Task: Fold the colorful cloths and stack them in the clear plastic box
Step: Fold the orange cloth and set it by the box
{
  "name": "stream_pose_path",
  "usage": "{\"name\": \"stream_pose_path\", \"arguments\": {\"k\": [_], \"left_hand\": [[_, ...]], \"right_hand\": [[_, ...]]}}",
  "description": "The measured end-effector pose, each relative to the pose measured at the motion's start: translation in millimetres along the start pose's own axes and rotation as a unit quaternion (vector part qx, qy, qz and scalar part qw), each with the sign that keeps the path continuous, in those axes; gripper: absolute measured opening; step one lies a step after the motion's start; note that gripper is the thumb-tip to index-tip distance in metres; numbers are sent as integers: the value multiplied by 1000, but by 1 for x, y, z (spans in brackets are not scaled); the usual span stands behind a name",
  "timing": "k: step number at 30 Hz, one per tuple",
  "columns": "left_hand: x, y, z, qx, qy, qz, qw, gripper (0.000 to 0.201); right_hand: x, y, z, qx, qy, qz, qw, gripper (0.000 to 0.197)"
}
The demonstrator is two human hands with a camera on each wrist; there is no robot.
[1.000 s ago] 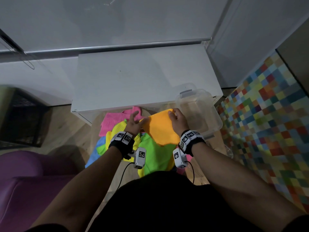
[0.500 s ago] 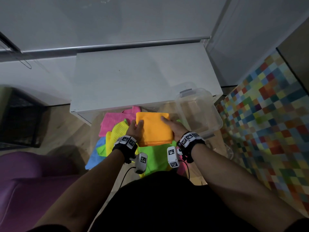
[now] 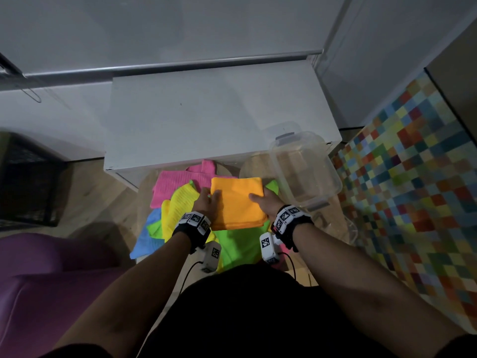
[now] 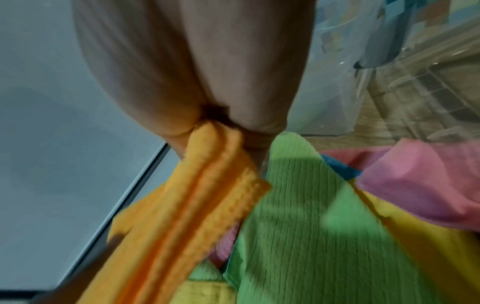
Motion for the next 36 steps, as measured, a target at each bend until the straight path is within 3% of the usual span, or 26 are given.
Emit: {"name": "stream_pose_path", "arguments": {"k": [4,7,11,16,21,27,31,36], "left_hand": [[-35,-9,1,-6,51,9,999,30],[-63,-30,9,-71,83,-71,991,36],[-89,-71,23,-175,100,-272,941,89],[-116,-115,41,-202,196,-219,934,108],[-115,-140,30,-199,195,-115,954,118],[-93,-156,27,-196,146,-46,969,94],[-82,-151,24,-180,133,-23,974,76],[-75,-107,12,-114,164,41,979,73]], "right_hand": [[-1,50,5,101,26,65,992,48],[19,70,10,84,3,117,990,50],[64,75,20,60,-63,97,991,41],[106,72,27,79,-120,212,967,54],[111,57,19,67,-127,183,972,34],[111,62,11,114,-131,17,985,53],[118,58,13,126,-161,-161,966,56],[98,61,16,150,-152,-124,969,51]]}}
Point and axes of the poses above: each hand's wrist, its own z-axis away from the middle knuckle, its own y-axis out of the back of the hand, x = y × z, the point moved 9 cm from there along -z, towards the middle knuckle, and after that the axes turned 11 degrees about -z, right-handed, at the moved point
